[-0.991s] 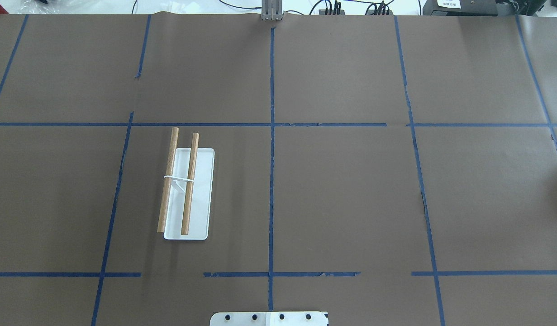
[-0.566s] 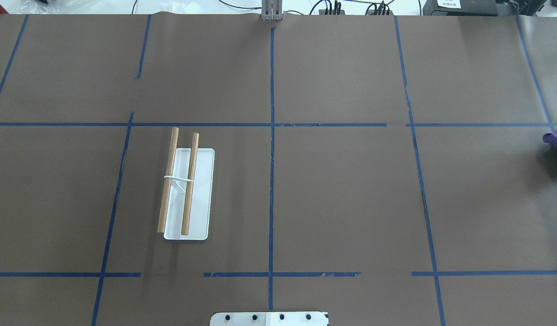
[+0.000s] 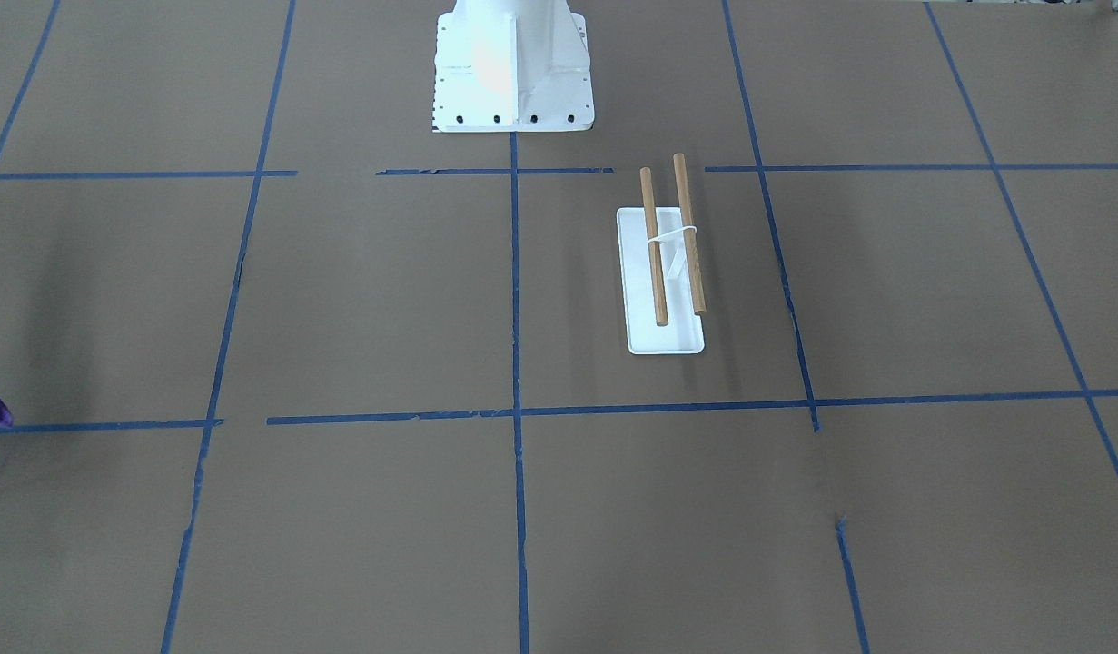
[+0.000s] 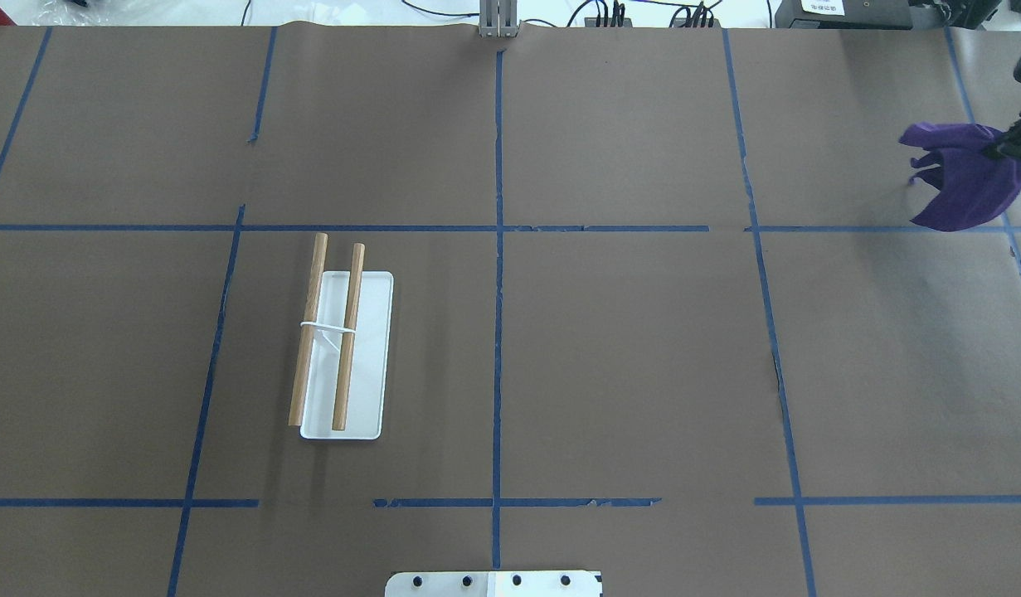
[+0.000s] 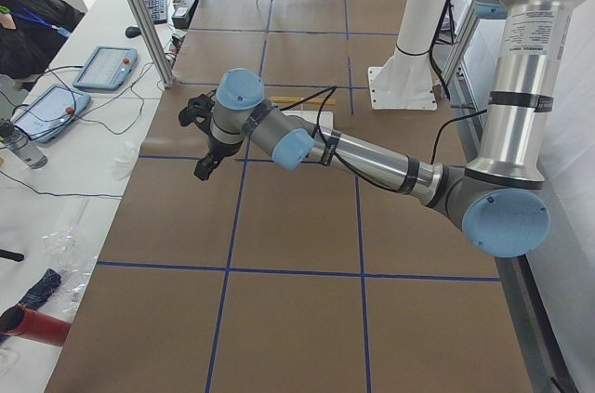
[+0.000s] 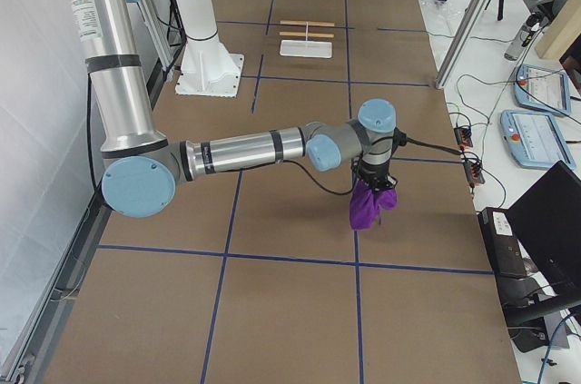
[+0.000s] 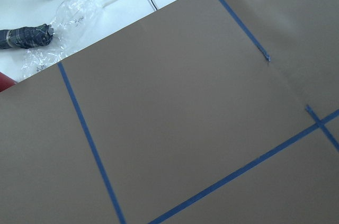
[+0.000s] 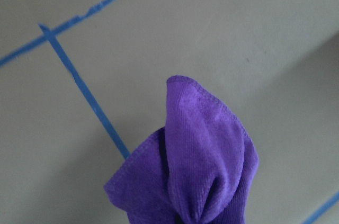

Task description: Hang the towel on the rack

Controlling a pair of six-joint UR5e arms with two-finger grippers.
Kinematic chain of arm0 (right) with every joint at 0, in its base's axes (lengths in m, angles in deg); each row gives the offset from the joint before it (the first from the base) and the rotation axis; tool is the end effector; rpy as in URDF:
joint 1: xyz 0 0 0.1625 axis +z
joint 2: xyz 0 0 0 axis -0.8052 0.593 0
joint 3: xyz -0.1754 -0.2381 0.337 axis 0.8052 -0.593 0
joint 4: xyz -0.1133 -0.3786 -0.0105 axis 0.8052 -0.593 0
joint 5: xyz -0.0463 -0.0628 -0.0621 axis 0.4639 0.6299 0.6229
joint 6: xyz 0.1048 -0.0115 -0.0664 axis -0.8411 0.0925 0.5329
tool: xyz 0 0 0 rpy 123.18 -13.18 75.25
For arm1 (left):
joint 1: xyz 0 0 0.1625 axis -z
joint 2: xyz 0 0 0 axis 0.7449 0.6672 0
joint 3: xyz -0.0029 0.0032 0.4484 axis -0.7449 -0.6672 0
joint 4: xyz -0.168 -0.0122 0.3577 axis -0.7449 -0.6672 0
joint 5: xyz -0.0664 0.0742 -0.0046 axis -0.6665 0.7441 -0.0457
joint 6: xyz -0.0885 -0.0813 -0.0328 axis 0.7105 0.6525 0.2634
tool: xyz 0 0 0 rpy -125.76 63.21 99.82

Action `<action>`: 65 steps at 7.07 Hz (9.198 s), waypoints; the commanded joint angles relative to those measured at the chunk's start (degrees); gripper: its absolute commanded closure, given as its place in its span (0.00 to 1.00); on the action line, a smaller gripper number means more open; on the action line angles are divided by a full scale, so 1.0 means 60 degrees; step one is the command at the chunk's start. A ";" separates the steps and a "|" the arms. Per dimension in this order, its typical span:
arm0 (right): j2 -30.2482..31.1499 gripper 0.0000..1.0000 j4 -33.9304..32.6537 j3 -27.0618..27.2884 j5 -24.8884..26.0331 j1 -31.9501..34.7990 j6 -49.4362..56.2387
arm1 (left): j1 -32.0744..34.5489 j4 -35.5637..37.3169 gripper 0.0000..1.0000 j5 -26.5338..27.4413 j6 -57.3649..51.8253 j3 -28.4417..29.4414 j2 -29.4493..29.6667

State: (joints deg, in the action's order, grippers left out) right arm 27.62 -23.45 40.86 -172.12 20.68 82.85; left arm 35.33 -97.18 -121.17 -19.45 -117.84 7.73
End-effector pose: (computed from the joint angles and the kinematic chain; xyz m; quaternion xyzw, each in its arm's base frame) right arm -0.1096 -0.5916 0.5405 0.2551 -0.3061 -0.3918 0.8293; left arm 0.0185 -0.5398 0.4845 0.2747 0.4016 0.1426 0.8619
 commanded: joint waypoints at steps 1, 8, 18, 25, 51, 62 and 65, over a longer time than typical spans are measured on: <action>-0.1017 1.00 -0.0325 0.1112 0.0113 -0.1478 -0.3150 | -0.1469 -0.0047 0.00 -0.0167 0.3710 -0.0041 0.1243; -0.2646 1.00 -0.0311 0.3793 0.3157 -0.5582 -0.7776 | -0.5471 -0.0120 0.00 0.0970 1.6043 0.0266 0.4676; -0.3467 1.00 -0.0325 0.3754 0.5095 -0.7272 -0.8220 | -0.6824 -0.2054 0.49 0.2264 1.8896 0.1380 0.5616; -0.3467 1.00 -0.0310 0.3769 0.5066 -0.7272 -0.8191 | -0.6809 -0.2376 0.94 0.2250 1.8793 0.1321 0.5586; -0.0496 0.00 -0.3870 0.0183 -0.0101 0.0500 -0.0119 | -0.4968 -0.2215 0.00 0.2353 0.7635 -0.0276 -0.0649; 0.1997 0.00 -0.2113 -0.0406 -0.0618 0.3304 -0.2712 | 0.1404 0.2322 0.00 0.1195 -0.2214 0.1291 -0.2015; 0.2011 0.00 -0.2083 -0.0450 -0.0633 0.3085 -0.2712 | 0.1423 0.3351 0.00 0.1240 -0.2198 0.1029 -0.1972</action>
State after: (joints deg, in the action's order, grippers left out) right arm 39.62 -36.06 38.34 -175.97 39.84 66.60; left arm 43.74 -78.56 -113.63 -32.66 -111.44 -4.14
